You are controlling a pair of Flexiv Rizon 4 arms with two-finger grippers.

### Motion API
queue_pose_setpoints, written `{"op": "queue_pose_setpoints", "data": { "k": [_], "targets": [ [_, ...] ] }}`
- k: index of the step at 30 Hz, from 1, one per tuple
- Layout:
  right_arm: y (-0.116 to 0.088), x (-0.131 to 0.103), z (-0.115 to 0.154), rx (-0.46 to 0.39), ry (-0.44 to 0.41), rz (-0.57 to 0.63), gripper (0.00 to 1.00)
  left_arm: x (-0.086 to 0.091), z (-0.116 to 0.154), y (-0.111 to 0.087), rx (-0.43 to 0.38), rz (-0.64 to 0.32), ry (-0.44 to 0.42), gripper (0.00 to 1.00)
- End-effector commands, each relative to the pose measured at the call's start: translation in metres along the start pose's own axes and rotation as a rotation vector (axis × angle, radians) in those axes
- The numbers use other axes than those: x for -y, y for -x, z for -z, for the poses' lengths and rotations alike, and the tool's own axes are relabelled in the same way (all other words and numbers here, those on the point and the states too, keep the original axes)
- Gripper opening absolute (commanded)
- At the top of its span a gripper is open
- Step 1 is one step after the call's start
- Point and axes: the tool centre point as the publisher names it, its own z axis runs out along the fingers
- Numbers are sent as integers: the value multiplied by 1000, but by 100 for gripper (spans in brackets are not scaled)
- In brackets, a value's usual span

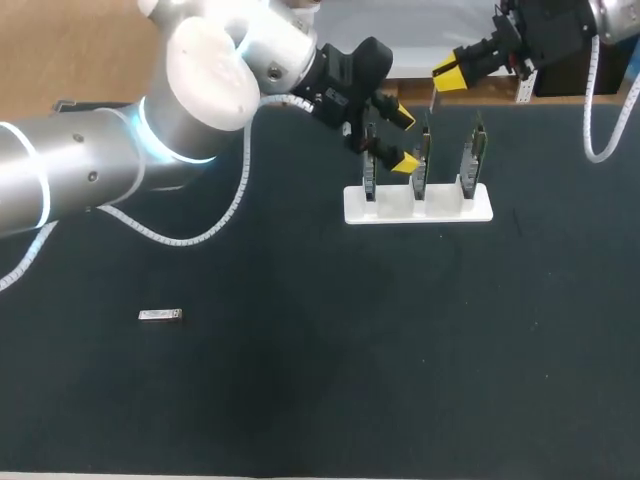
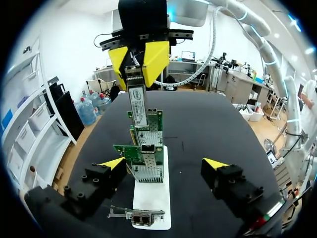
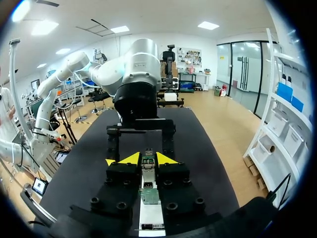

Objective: Pick up the optical module with the left hand, and insert it into the network port with the right hand.

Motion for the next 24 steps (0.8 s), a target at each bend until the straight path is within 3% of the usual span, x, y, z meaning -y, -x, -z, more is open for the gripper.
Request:
{"op": "queue_pose_setpoints", "data": {
  "k": [1, 24],
  "targets": [
    [-1, -2, 1, 1, -6, 2, 0, -6, -4, 1, -17, 2, -8, 100],
    [-1, -2, 2, -5, -4, 3, 0, -9, -5, -1, -23, 15, 11, 100]
  ]
}}
